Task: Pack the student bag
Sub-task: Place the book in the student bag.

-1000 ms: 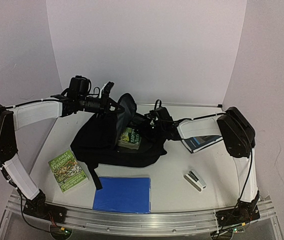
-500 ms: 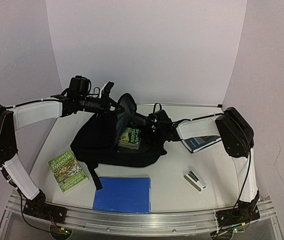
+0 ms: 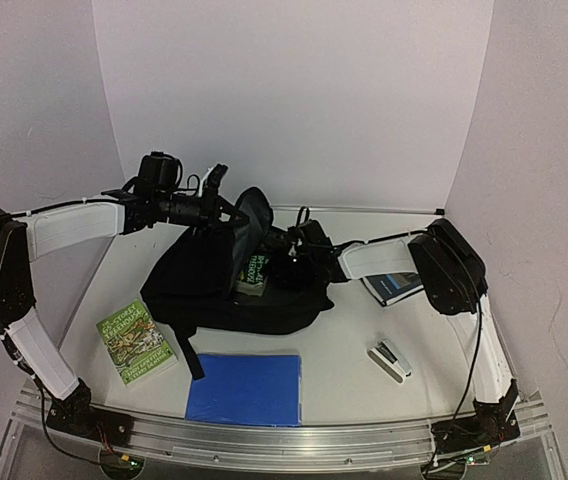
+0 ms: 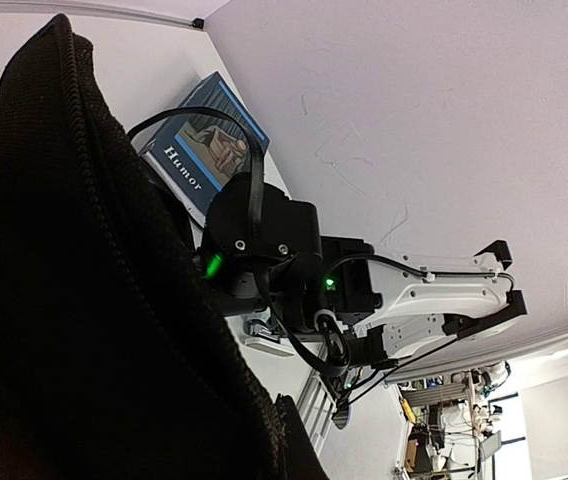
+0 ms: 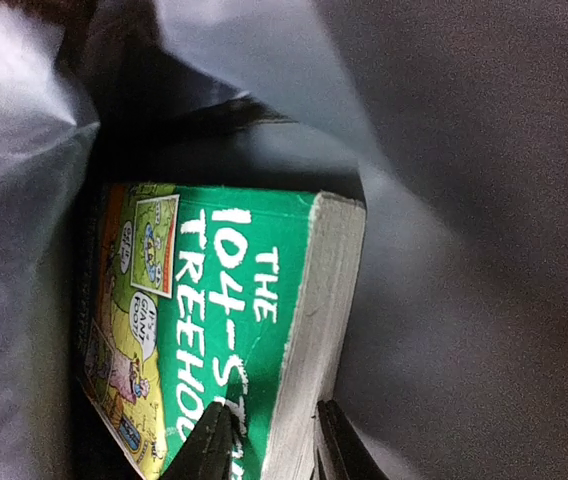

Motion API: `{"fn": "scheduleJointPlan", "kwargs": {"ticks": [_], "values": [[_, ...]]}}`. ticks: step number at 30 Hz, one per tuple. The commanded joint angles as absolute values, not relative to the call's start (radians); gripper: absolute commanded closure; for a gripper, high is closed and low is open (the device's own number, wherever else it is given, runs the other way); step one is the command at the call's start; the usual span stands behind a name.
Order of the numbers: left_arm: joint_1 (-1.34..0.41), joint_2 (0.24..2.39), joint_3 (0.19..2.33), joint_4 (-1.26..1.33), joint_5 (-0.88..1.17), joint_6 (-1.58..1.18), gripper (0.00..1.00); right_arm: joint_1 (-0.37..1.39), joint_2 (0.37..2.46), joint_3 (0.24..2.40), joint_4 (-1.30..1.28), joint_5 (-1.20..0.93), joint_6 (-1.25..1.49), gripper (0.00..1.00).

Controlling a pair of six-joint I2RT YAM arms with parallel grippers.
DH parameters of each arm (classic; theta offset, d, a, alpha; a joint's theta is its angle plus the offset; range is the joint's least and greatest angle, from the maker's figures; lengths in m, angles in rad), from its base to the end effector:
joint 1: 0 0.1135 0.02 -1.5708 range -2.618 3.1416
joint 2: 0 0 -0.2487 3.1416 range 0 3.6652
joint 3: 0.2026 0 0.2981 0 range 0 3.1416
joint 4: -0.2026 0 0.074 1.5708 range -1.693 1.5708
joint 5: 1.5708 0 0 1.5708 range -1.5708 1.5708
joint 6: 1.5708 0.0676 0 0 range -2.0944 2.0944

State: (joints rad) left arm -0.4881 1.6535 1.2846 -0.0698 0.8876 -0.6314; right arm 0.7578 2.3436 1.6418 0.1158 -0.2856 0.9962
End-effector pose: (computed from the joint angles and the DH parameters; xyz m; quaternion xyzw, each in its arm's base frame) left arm 0.3642 -0.2527 0.2624 0.1751 0.7768 -0.5643 0.2180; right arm 0.4017 0.4063 0.0721 0.0369 0.8740 0.4399 0.2028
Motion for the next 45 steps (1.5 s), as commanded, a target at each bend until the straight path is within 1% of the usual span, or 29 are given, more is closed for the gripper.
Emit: {"fn": "scheduleJointPlan", "kwargs": {"ticks": [1,7,10,12,17,21,24,26,29,32,35,42,44,45], "values": [[-0.492,1.616,1.283,-0.004,0.899,-0.649,1.0,0.767,2.394,1.714,0.194,-0.374,0.995,0.72],[-0.492,1.624,1.276,-0.005,0.895,-0.653,1.0,0.77,2.376,1.719,0.215,-0.358,0.961,0.71],[-0.485,1.611,1.277,-0.055,0.847,-0.628,1.0,0.774,2.295,1.669,0.213,-0.272,0.916,0.72],[-0.467,1.593,1.264,-0.097,0.8,-0.624,1.0,0.775,2.224,1.62,0.206,-0.205,0.877,0.71],[-0.372,1.536,1.168,-0.181,0.688,-0.639,1.0,0.775,2.01,1.468,0.141,-0.077,0.805,0.58],[-0.315,1.492,1.065,-0.221,0.592,-0.637,1.0,0.774,1.84,1.365,0.112,-0.061,0.764,0.48],[-0.306,1.47,1.018,-0.276,0.483,-0.623,1.0,0.773,1.732,1.3,0.079,-0.045,0.742,0.41],[-0.303,1.456,0.985,-0.294,0.413,-0.622,1.0,0.773,1.664,1.264,0.034,-0.009,0.733,0.38],[-0.275,1.445,0.935,-0.309,0.37,-0.647,1.0,0.771,1.593,1.226,-0.049,0.068,0.718,0.33],[-0.251,1.448,0.896,-0.282,0.393,-0.663,0.93,0.765,1.532,1.195,-0.102,0.119,0.71,0.29],[-0.246,1.485,0.894,-0.281,0.431,-0.655,0.81,0.748,1.485,1.159,-0.121,0.141,0.713,0.26],[-0.237,1.533,0.897,-0.275,0.46,-0.66,0.71,0.719,1.425,1.104,-0.14,0.149,0.732,0.24],[-0.238,1.52,0.897,-0.267,0.461,-0.662,0.64,0.714,1.404,1.096,-0.147,0.151,0.732,0.23],[-0.237,1.511,0.899,-0.269,0.459,-0.66,0.58,0.713,1.394,1.093,-0.152,0.156,0.73,0.23]]}}
